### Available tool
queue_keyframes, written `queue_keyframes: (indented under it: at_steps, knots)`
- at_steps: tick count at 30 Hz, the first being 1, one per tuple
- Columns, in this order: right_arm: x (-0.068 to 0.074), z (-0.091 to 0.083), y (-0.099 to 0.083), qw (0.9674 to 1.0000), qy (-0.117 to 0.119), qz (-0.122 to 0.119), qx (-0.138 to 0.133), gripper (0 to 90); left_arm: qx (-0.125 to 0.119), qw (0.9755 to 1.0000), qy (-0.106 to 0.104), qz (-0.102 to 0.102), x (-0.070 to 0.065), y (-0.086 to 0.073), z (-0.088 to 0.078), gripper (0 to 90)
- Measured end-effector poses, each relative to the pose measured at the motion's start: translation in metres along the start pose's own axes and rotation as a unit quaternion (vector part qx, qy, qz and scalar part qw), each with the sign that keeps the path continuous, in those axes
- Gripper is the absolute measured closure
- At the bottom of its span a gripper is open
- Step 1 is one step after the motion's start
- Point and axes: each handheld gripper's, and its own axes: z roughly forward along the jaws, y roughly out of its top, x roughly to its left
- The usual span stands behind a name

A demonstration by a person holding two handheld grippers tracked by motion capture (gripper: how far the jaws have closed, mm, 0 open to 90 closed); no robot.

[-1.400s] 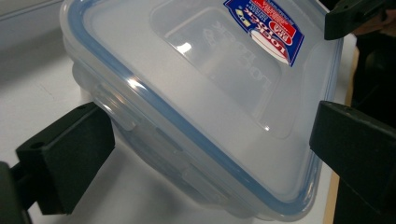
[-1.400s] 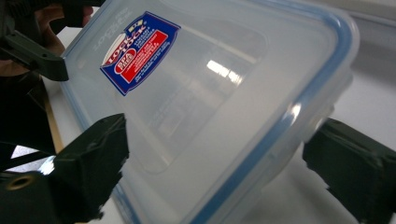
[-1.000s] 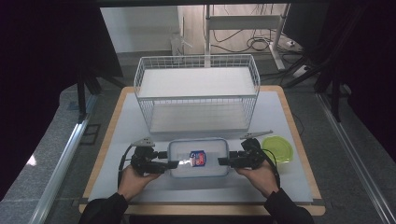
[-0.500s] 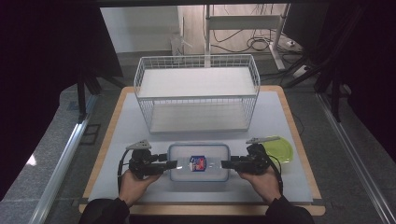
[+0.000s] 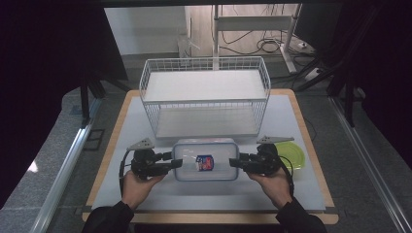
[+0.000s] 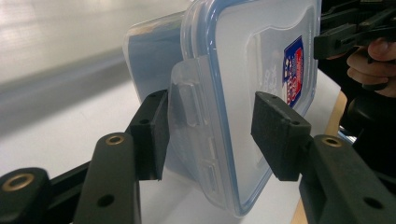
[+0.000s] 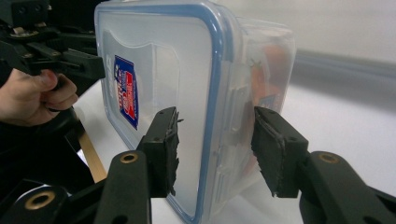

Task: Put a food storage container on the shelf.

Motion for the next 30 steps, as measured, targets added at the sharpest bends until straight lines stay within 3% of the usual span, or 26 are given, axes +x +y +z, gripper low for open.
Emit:
queue_keyframes:
  at_steps: [13,30]
  knots:
    - [0.004,-0.003,0.035,0.9993,0.007,-0.023,-0.027,53.5,-0.02,0.9996,0.01,0.018,0.004,0.033,-0.016,48.1]
    - [0.009,-0.019,0.102,0.9971,0.005,-0.035,-0.068,53.1,-0.041,0.998,0.02,0.044,0.005,0.107,-0.034,48.2]
